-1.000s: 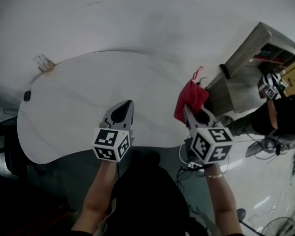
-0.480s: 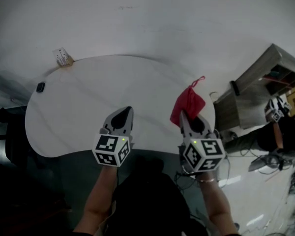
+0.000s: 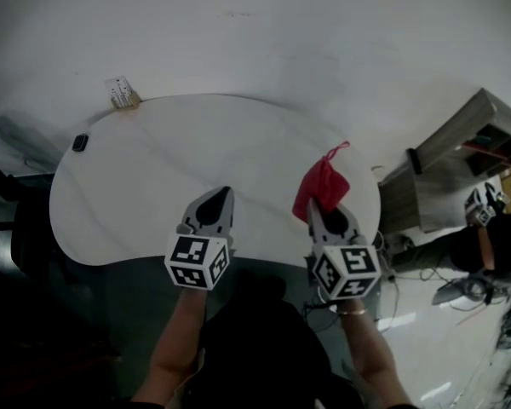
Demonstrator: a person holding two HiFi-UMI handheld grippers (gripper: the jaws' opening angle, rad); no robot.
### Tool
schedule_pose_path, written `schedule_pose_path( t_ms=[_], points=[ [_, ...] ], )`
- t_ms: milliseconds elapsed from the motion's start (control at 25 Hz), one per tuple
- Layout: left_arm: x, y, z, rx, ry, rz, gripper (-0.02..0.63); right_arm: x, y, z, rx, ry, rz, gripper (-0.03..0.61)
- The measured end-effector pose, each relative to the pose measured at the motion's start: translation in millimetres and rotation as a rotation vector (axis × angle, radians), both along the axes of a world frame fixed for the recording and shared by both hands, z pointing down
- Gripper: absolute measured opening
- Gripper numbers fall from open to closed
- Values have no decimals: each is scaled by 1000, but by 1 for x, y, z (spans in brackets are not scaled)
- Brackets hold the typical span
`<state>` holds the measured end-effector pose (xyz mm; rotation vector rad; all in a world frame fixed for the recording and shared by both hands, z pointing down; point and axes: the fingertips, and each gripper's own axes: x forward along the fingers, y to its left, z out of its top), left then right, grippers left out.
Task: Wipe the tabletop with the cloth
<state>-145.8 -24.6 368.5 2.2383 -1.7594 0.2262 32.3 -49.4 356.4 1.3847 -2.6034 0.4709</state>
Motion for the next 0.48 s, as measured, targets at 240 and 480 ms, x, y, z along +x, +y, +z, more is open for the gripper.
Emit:
schedule_pose_path(
  t_ms=[240,480],
  points=[
    [-2,1,1,0,-6,-13,2,-5,-2,-2,16,-12,-20,48],
    [-4,-4,0,10,-2,-17,2,-7,-5,-1,30,-3,-15,48]
  ],
)
